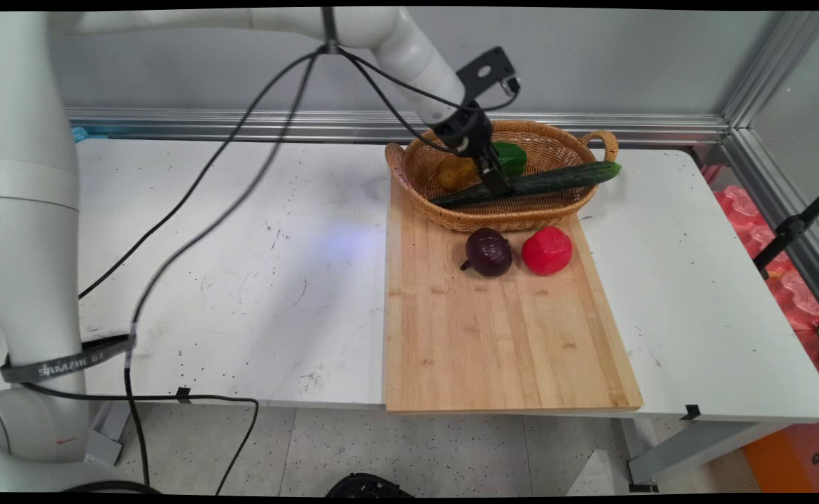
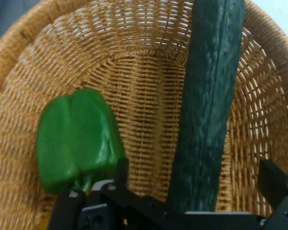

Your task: Pick up the cucumber from the vegetable basket, then place the picked object on the cutting board

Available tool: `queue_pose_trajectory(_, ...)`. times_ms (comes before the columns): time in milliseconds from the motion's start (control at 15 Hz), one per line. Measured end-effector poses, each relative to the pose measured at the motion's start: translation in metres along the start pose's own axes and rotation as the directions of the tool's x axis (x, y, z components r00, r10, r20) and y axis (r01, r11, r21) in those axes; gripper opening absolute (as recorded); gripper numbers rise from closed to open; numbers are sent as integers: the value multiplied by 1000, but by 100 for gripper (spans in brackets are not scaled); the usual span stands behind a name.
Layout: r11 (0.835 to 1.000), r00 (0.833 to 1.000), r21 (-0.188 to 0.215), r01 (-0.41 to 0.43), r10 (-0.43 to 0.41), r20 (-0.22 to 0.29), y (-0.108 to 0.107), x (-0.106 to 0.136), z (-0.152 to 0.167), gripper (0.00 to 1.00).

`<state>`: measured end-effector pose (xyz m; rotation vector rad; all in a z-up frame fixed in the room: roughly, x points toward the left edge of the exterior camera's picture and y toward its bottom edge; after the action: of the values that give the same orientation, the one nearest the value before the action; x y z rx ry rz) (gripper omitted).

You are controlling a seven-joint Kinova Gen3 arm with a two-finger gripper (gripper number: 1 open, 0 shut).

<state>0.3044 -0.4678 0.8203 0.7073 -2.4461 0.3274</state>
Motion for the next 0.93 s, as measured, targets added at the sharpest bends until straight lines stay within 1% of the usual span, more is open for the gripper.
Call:
queue_pose_trajectory(200, 1000, 1000, -8, -16, 16, 13, -1, 8, 22, 100)
queue_pose_trajectory(467, 999, 999, -17, -36, 37, 23, -3, 15, 38, 100)
queue_pose_trajectory(533, 999, 999, -22, -45, 46, 25, -3, 16, 41, 0)
queue_pose_trajectory(733, 997, 997, -32, -71, 72, 31, -4, 19, 44, 0)
queue_pose_trajectory(933, 995, 995, -37, -95, 96, 31, -6, 22, 37, 0)
